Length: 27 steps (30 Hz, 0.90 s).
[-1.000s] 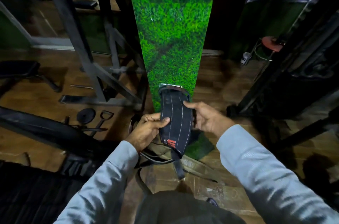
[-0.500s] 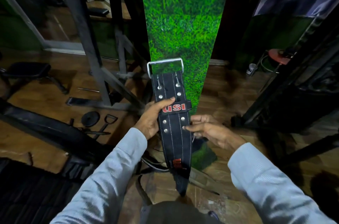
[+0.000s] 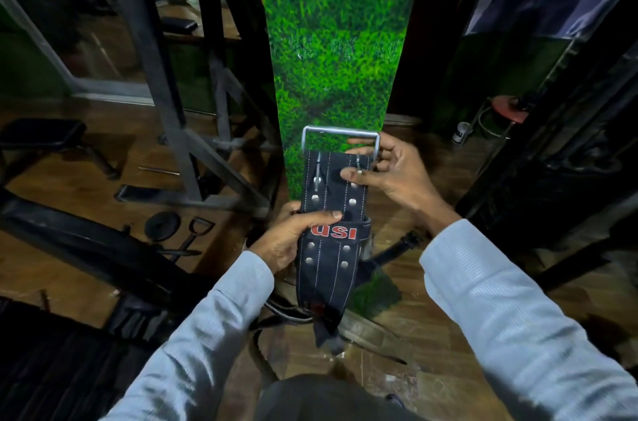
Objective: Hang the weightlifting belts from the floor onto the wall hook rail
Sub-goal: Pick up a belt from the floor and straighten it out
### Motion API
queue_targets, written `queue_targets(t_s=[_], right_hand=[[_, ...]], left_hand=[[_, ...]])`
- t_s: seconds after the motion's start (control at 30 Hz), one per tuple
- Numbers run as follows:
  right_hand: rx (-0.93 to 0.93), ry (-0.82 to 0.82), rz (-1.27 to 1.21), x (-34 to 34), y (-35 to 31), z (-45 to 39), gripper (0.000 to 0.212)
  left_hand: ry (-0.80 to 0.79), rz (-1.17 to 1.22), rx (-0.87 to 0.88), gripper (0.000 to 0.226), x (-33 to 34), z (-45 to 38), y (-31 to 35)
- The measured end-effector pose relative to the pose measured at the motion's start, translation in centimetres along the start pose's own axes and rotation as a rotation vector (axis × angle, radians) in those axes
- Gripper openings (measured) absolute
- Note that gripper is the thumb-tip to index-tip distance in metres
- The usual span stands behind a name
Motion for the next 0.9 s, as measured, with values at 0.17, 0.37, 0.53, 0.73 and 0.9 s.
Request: queue_targets(t_s=[0.17, 0.37, 0.53, 0.73, 0.9], right_hand=[[-0.049, 0.057, 0.025, 0.1, 0.2, 0.7, 0.041], [-0.049, 0.049, 0.021, 1.4, -0.2, 1.3, 0.012], [0.001, 0.068, 0.083, 2.7, 0.1, 2.4, 0.032], [-0.009, 0.113, 0.039, 3.1, -0.5, 4.0, 0.054], [0.055, 0.129, -0.189, 2.5, -0.9, 5.5, 0.046]], left_hand=[[-0.035, -0.043, 0.056, 0.099, 0.1, 0.9, 0.3], [-0.113, 0.059, 0.118, 0.098, 2.5, 2.4, 3.2], [0.297, -0.115, 0.268, 0.085, 2.8, 2.0, 3.7], [0.482, 0.169, 0.195, 0.047, 2.7, 0.7, 4.4], [0.511, 0.179, 0.168, 0.044, 2.5, 1.1, 5.0]])
Point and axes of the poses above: each hand's wrist, its own z-axis away from the middle knuckle, its own x-axis out of the palm, y = z × x, the point moved 2 cm from there along -z, towards the middle knuckle, and after that the axes turned 8 degrees about -x, right-handed, at the moved point
